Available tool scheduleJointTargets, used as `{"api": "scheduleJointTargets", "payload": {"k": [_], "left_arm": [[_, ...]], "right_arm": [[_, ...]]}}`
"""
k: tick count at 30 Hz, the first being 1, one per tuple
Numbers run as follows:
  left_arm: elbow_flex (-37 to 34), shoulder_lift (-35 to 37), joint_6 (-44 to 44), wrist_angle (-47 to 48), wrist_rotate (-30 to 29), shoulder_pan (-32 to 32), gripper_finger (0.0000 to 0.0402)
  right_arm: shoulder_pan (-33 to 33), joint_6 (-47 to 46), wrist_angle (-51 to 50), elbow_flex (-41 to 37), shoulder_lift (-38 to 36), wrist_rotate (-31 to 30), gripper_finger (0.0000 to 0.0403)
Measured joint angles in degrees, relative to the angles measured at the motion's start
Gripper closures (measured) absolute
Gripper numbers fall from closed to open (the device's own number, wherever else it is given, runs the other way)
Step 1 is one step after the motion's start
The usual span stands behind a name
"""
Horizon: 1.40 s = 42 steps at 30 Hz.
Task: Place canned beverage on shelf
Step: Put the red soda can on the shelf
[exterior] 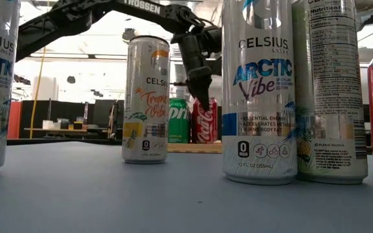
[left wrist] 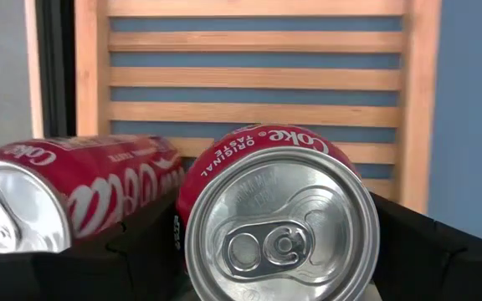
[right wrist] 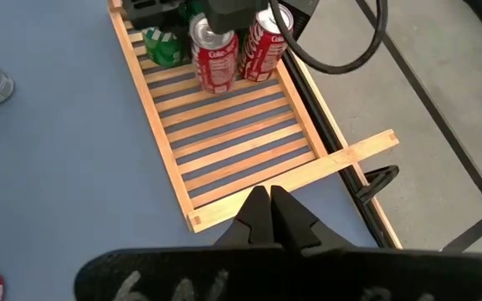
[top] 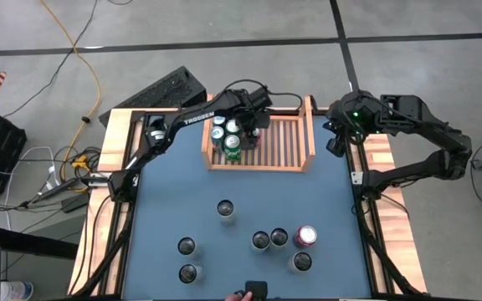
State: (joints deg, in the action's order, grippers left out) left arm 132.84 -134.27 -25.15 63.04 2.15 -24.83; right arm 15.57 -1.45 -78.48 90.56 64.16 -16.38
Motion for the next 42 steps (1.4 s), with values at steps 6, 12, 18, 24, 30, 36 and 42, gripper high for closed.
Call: {"api": "scheduleJointTargets", "payload": {"k": [6, 12, 18, 24, 30, 36, 42], "left_arm": [[0.02, -0.81, -1.46, 1.31, -1.1, -0.87, 0.0116], [0.09, -0.93, -3.0, 1.32, -1.13, -1.22, 0.0116], [0.09, -0.95, -3.13, -0.08, -1.25, -1.12, 0.0097], [0.13, -0.82, -2.82, -1.0, -3.67, -0.83, 0.0047], [0.13, -0.82, -2.66, -0.46, -4.36, -0.62, 0.0047], [1.58, -0.82, -2.64, 1.11, -5.49, -0.32, 0.0046], [2.15, 0.95, -3.26, 1.5, -8.04, -0.28, 0.0045]], "right_arm": [[-0.04, 0.0, 0.0, 0.0, 0.0, -0.03, 0.0403], [-0.04, -0.02, 0.02, 0.0, -0.02, -0.07, 0.0403], [-0.04, -0.02, 0.02, 0.0, -0.02, -0.13, 0.0403], [-0.04, -0.02, 0.03, 0.0, 0.0, -0.36, 0.0403], [-0.04, -0.04, 0.03, 0.0, -0.02, -0.36, 0.0403], [-0.04, -0.04, 0.0, 0.0, -0.02, -0.34, 0.0403], [-0.04, -0.04, -0.55, 0.0, 0.0, -0.33, 0.0403]]}}
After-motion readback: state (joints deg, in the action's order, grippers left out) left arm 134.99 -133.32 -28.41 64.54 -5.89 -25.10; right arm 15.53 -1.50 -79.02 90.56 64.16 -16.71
